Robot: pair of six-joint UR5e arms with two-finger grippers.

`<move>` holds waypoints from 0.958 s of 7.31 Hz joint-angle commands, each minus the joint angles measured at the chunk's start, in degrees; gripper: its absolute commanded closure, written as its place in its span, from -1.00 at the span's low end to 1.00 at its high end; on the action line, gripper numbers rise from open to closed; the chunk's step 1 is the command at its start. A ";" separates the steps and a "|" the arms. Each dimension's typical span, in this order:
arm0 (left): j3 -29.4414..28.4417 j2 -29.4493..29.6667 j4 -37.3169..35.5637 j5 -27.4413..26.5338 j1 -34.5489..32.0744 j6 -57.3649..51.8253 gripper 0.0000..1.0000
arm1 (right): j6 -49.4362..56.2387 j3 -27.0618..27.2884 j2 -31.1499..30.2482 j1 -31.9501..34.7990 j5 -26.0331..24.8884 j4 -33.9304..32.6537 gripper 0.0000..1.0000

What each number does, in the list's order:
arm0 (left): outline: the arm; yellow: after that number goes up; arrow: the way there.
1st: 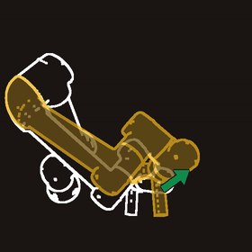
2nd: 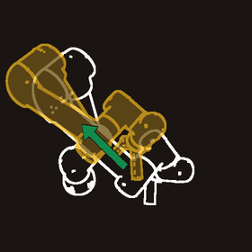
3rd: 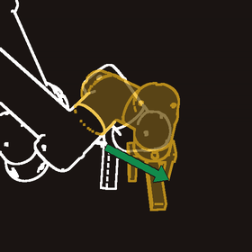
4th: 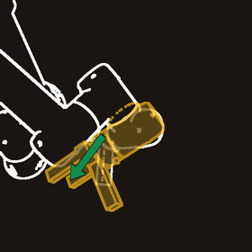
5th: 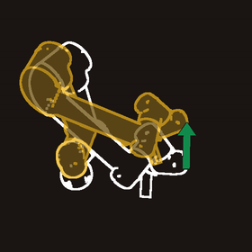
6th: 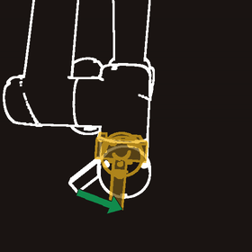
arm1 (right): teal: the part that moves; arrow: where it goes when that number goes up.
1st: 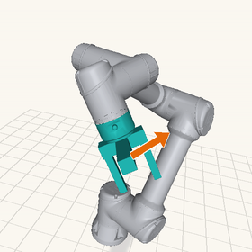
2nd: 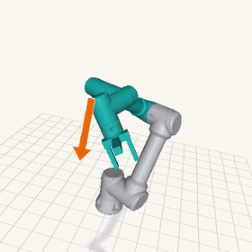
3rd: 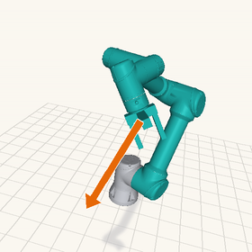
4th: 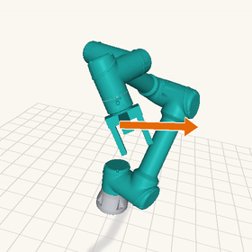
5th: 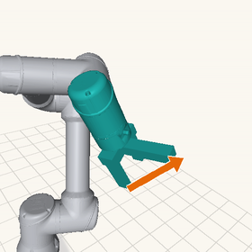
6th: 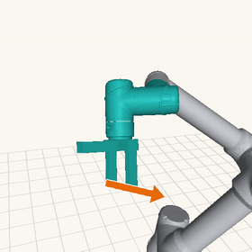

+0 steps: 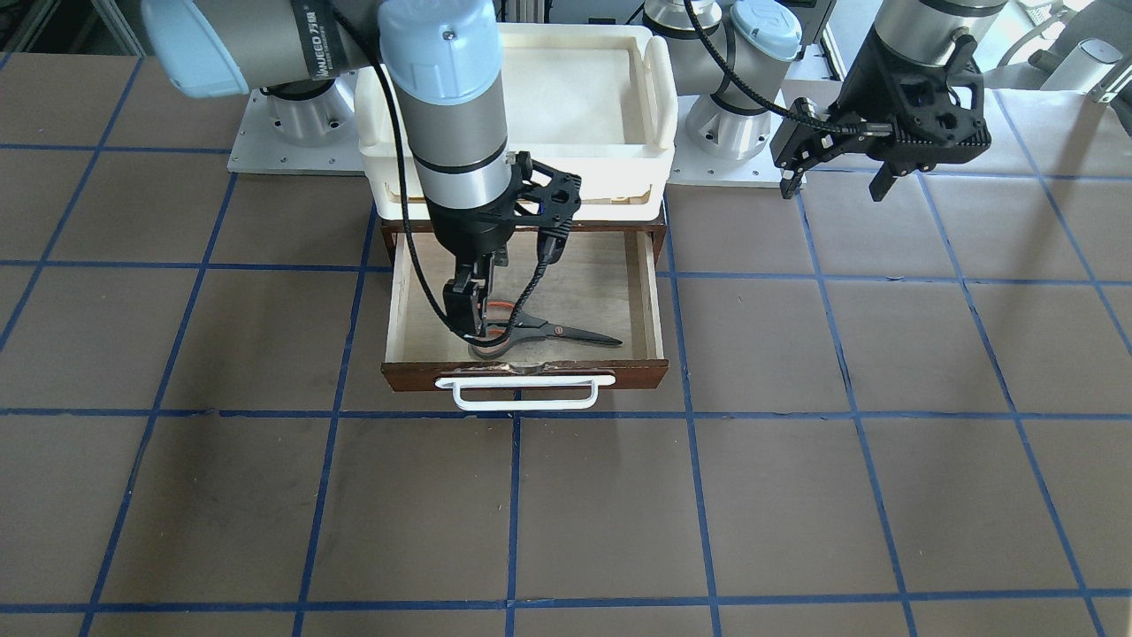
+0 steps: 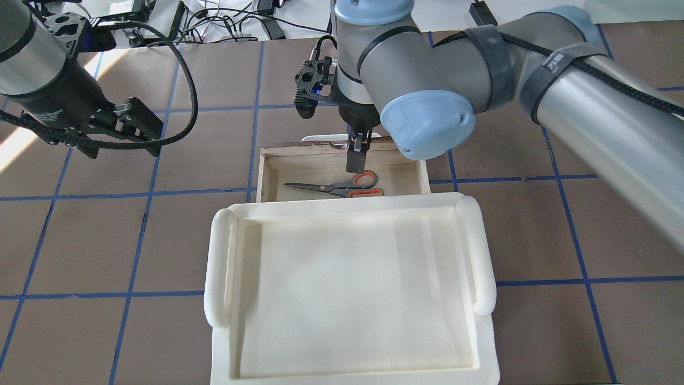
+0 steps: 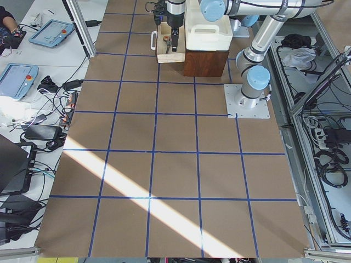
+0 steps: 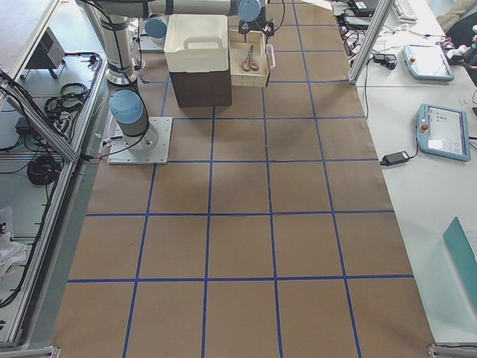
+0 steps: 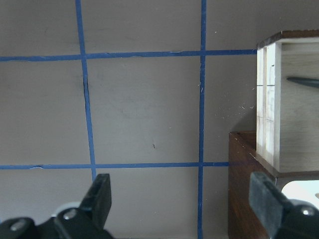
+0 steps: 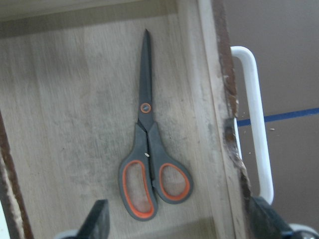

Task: Put scissors in drawer and close it
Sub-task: 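Open the right gripper and raise it away from the drawer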

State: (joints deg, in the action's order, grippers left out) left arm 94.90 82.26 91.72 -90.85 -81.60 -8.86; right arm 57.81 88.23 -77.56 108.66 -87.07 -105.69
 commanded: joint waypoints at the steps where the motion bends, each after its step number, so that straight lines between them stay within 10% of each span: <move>1: 0.02 0.53 -0.14 0.49 0.31 -0.36 -1.00 | -10.00 -0.87 -5.55 -7.20 0.94 7.29 -1.00; 7: -2.43 8.77 -9.53 0.33 -6.07 8.94 -1.00 | -52.08 -0.87 -15.34 -15.67 0.33 14.20 -1.00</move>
State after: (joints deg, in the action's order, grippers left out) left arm 93.90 88.60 83.38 -90.08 -84.09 -2.20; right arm 10.51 87.41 -92.28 93.30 -86.32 -91.92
